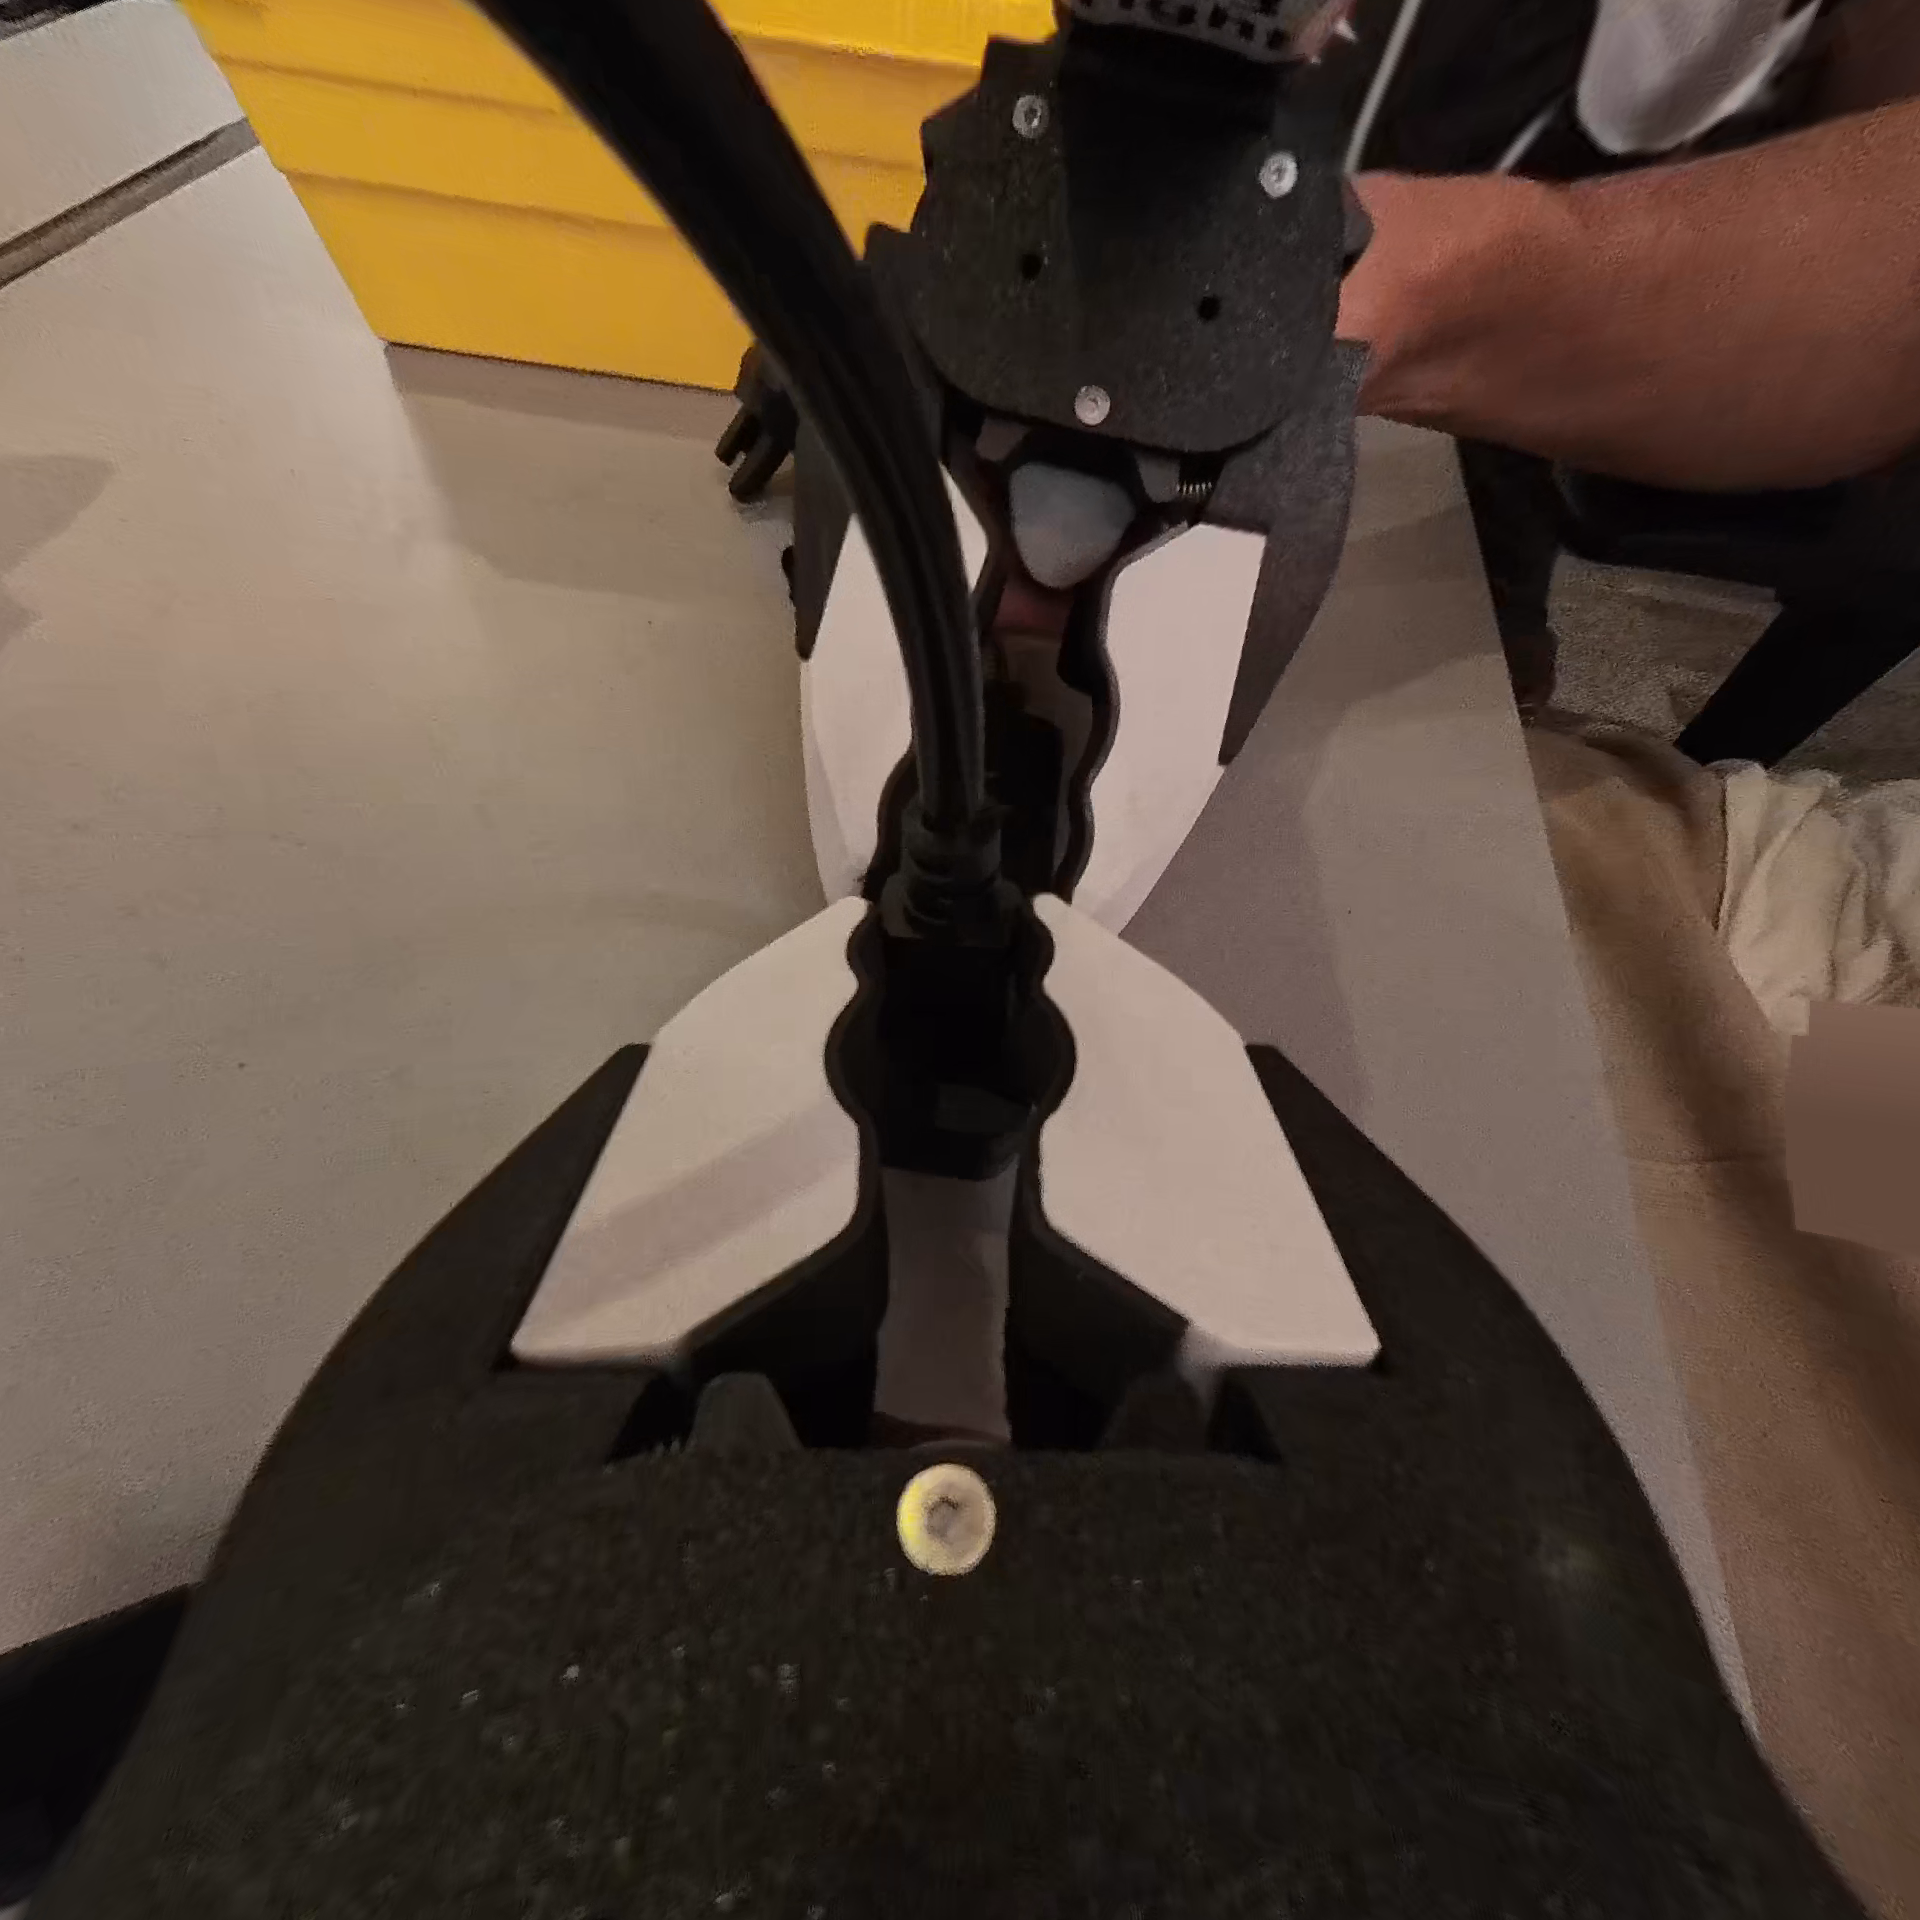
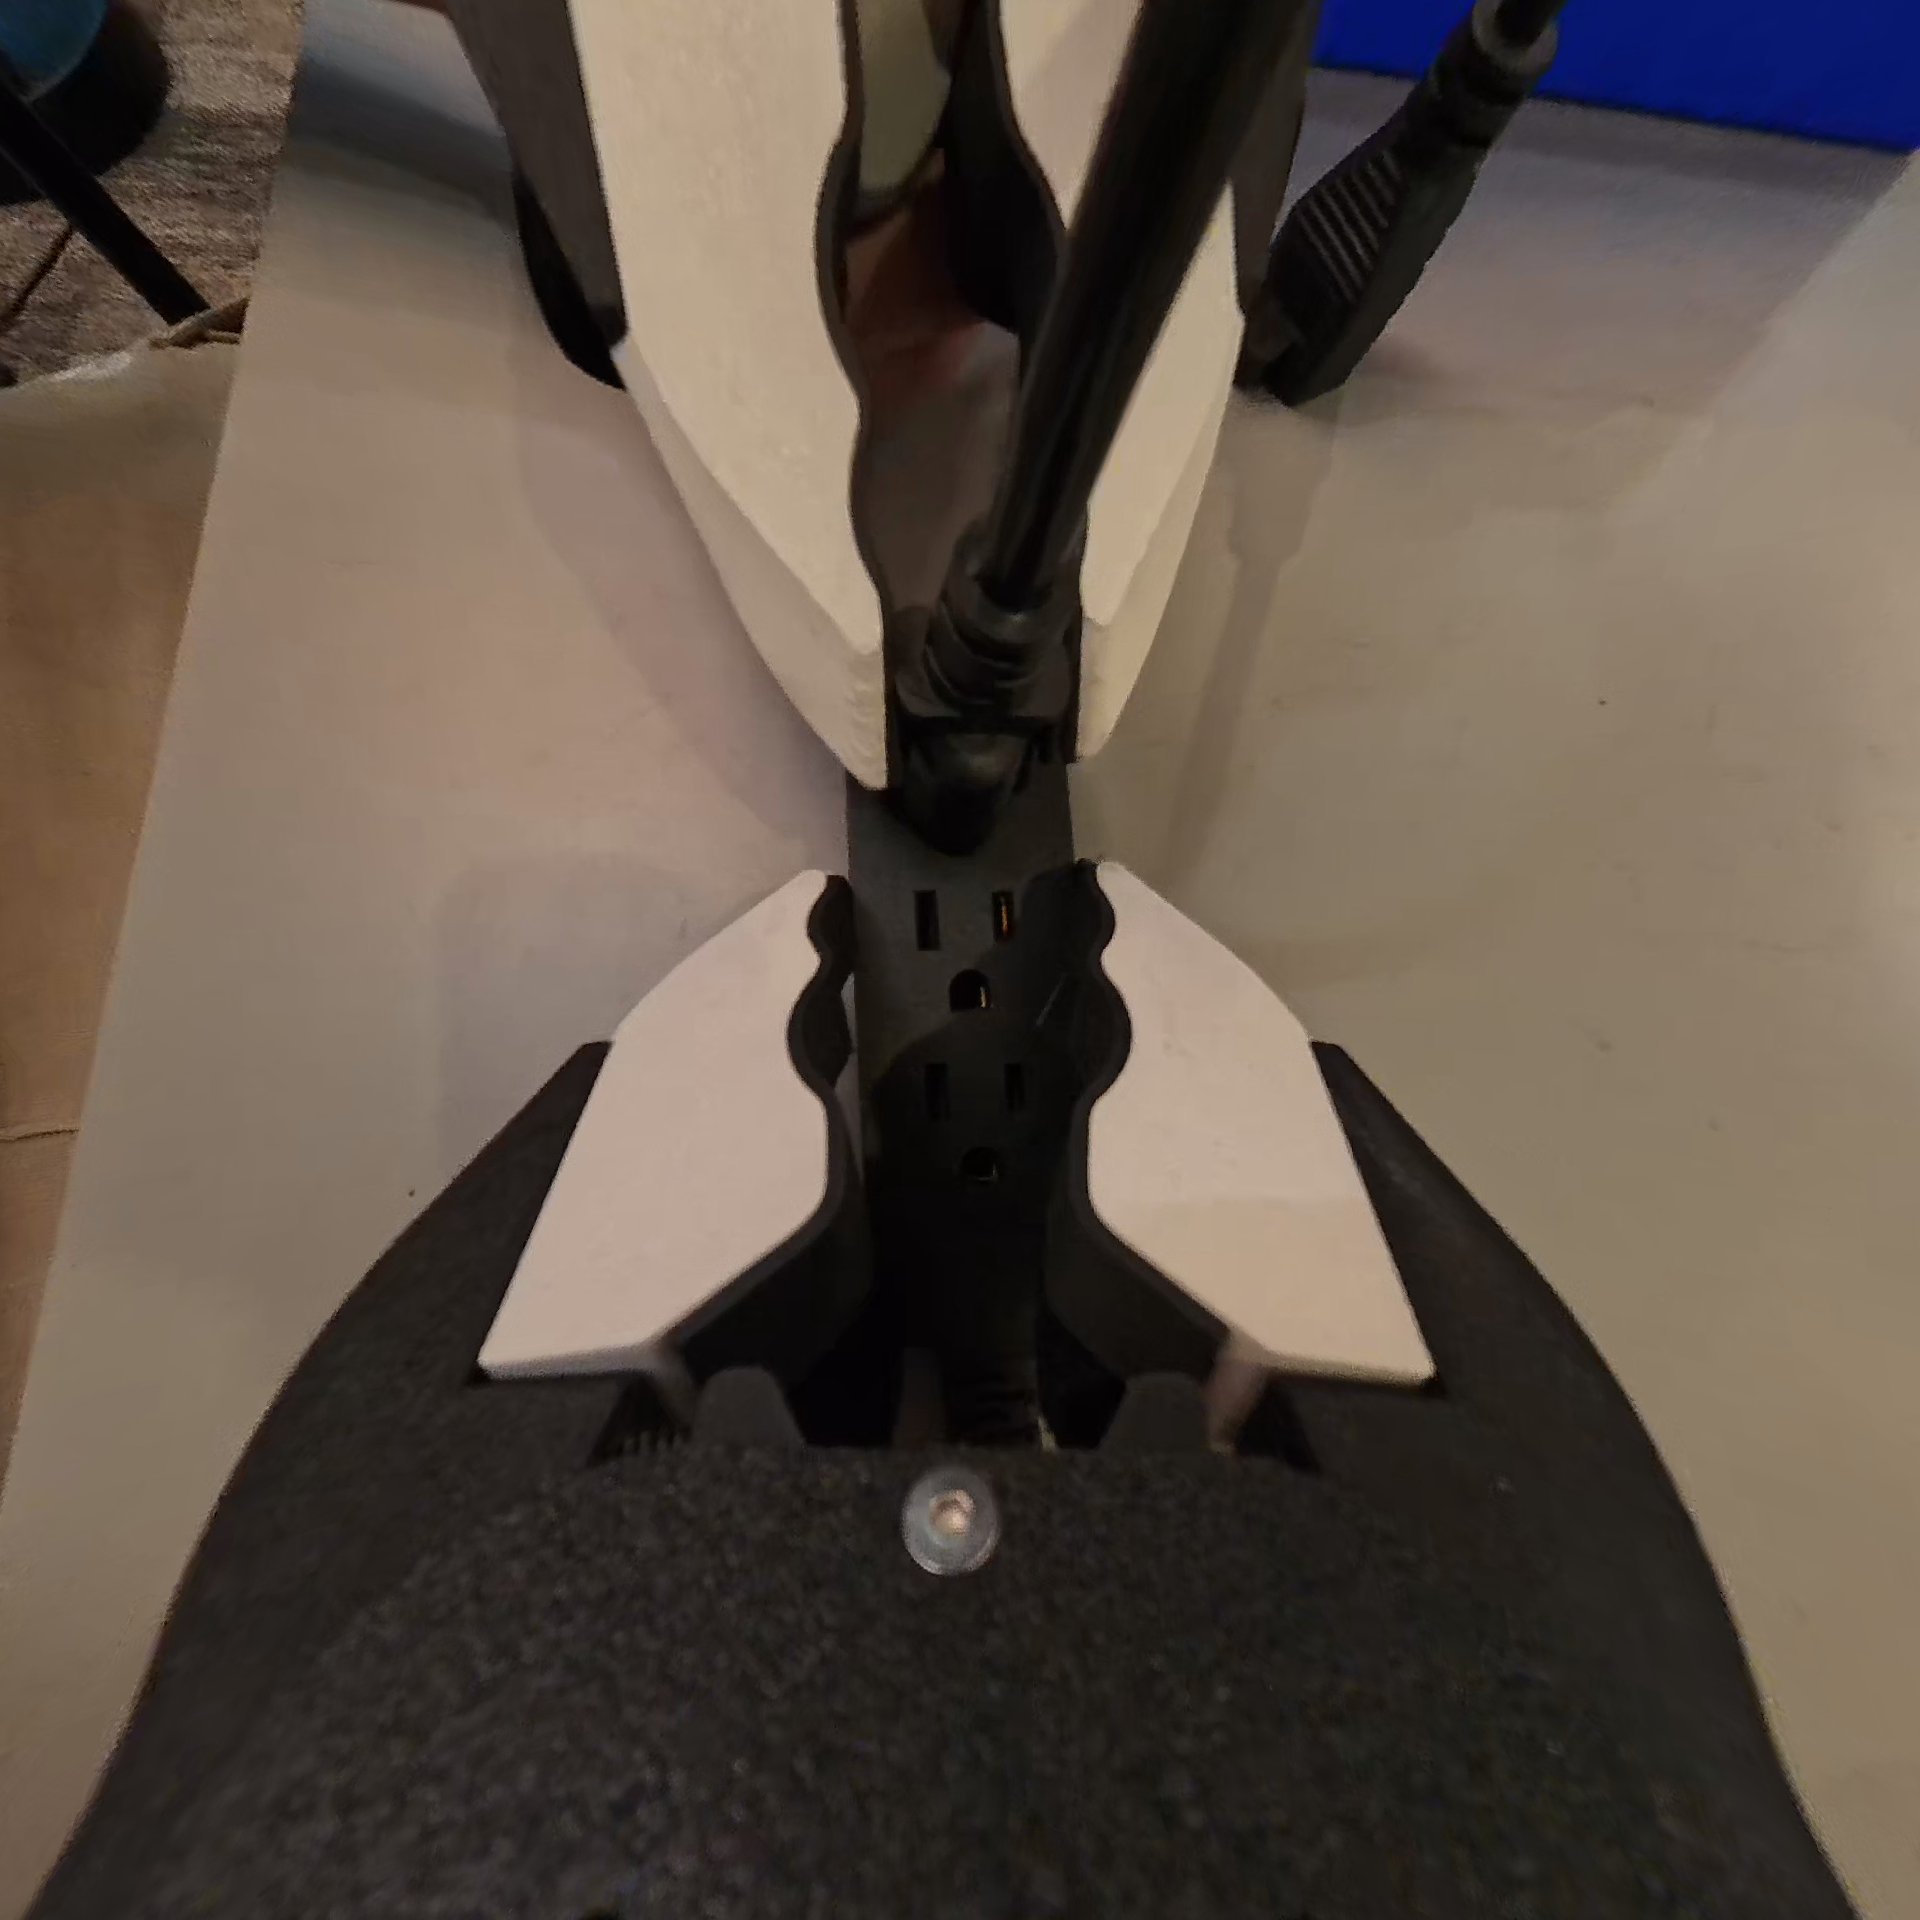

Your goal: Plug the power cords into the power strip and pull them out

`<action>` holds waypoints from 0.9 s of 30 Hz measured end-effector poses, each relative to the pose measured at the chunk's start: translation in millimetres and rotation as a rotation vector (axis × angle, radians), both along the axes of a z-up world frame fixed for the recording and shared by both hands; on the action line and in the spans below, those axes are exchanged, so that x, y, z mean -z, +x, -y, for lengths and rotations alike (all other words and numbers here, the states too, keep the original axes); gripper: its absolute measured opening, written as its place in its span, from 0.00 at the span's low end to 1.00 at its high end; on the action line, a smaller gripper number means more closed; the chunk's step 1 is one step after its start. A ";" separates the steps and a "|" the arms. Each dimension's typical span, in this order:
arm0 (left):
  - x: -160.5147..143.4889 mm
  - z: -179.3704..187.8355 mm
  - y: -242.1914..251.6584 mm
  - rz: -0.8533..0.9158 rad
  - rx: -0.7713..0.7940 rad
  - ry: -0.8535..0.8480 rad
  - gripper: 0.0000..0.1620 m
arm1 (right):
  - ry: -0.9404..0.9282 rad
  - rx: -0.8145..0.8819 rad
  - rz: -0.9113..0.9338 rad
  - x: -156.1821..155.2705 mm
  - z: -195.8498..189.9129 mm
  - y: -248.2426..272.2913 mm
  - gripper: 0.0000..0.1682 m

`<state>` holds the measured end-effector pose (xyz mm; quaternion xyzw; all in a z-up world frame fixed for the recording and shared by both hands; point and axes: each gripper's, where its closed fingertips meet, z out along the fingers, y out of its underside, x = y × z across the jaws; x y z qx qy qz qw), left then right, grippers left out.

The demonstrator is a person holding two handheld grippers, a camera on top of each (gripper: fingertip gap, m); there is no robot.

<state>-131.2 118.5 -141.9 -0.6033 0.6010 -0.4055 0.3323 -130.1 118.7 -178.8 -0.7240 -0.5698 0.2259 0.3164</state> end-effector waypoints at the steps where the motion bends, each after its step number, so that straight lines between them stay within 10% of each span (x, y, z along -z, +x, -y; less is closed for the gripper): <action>1: 0.0 1.3 0.1 -0.009 0.003 0.016 0.12 | -0.004 -0.002 -0.009 -0.4 0.9 -0.6 0.25; 27: 9.6 11.3 -9.3 -0.122 0.031 0.176 0.15 | 0.026 -0.050 0.077 0.6 9.6 -5.0 0.26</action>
